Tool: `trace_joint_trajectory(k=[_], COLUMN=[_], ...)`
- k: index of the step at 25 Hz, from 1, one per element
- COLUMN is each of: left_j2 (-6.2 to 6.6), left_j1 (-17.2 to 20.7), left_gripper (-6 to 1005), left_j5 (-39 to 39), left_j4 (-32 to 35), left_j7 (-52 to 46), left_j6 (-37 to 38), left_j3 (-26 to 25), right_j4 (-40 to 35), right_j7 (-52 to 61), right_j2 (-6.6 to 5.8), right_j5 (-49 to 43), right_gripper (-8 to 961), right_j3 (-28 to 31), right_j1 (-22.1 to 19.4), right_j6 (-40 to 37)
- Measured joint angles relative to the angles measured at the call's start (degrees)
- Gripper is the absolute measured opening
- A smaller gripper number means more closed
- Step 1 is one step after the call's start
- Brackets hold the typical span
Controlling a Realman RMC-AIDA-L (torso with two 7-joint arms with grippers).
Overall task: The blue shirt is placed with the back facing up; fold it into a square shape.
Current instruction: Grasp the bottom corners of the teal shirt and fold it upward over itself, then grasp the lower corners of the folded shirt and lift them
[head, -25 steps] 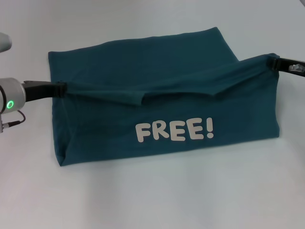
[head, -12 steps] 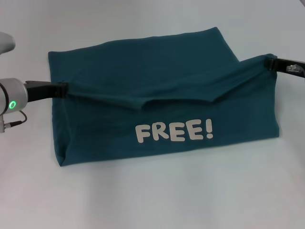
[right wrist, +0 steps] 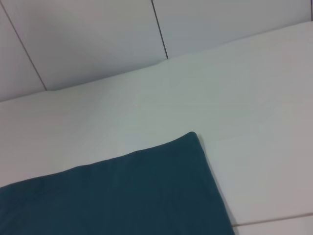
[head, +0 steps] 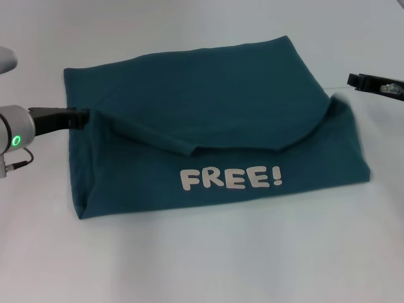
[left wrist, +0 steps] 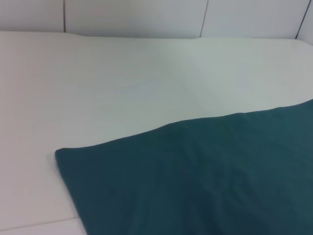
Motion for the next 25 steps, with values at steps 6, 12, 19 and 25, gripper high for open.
trace_joint_trajectory(k=[6,12,19,25], left_j2=[0.03,0.32,0.88,2.17], left_j1=[-0.2,0.1,1.9,5.1], left_gripper=[284,615,763,912], left_j5=[0.0,0.0,-0.1,3.7], left_j4=[0.0,-0.3,2.1,11.5], left_j7=[-0.5,-0.6,-2.6,-15.5], left_j6=[0.1,0.6,7.0,22.2], left_j3=[0.4,0.2,-0.8,-0.6], right_j4=[0.1,0.2,-0.1,-1.7], right_j7=[0.0,0.0,0.1,0.5], right_j2=[-0.24,-0.31,-0.45,-1.34], right_j5=[0.0,-0.1,-0.2,-0.2], right_gripper=[344,608,780,906], right_j3=[-0.1,-0.2,-0.2,0.1], right_j1=[0.5,0.3,-0.1,-1.0], right_j6=[-0.2,-0.4,-4.1,-10.1])
